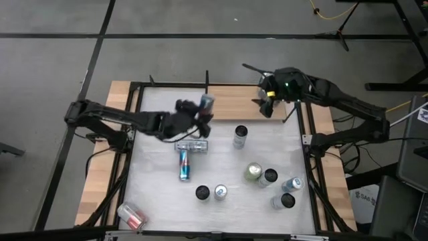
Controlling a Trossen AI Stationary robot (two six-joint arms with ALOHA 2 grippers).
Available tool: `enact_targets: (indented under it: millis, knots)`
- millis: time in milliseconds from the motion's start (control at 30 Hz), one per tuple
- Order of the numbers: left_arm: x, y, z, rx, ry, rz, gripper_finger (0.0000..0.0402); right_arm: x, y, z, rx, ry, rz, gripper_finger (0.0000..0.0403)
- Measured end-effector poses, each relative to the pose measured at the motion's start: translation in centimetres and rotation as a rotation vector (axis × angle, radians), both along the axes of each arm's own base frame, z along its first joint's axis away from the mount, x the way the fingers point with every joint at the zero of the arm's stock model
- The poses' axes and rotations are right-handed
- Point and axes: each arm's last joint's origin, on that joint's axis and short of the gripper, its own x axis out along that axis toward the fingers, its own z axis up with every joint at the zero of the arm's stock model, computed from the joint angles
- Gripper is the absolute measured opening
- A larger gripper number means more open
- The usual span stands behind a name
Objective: Place canned beverage on shelf
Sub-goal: Put the blue soda can on the shelf aligned with the other blue soda cans
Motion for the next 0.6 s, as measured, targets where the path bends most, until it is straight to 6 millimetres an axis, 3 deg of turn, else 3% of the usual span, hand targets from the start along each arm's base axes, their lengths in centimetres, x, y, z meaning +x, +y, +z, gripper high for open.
enact_targets:
  millis: [167, 367, 600]
  knots:
    - [3.1, 3.4, -0.2, 0.165, -0.086, -0.06, 0.0217, -0.6, -1.1, -0.2, 0.051, 0.002, -0.013, 0.0308]
    - [6.3, 7.1, -3.3, 0.266, -0.161, -0.104, 0.0218, -1.3, -2.7, -0.1, 0.11, -0.044, -0.075, 0.0308]
    - [8.4, 9.8, -6.7, 0.367, -0.258, -0.08, 0.0218, -1.4, -3.8, 0.5, 0.092, -0.119, -0.101, 0.0308]
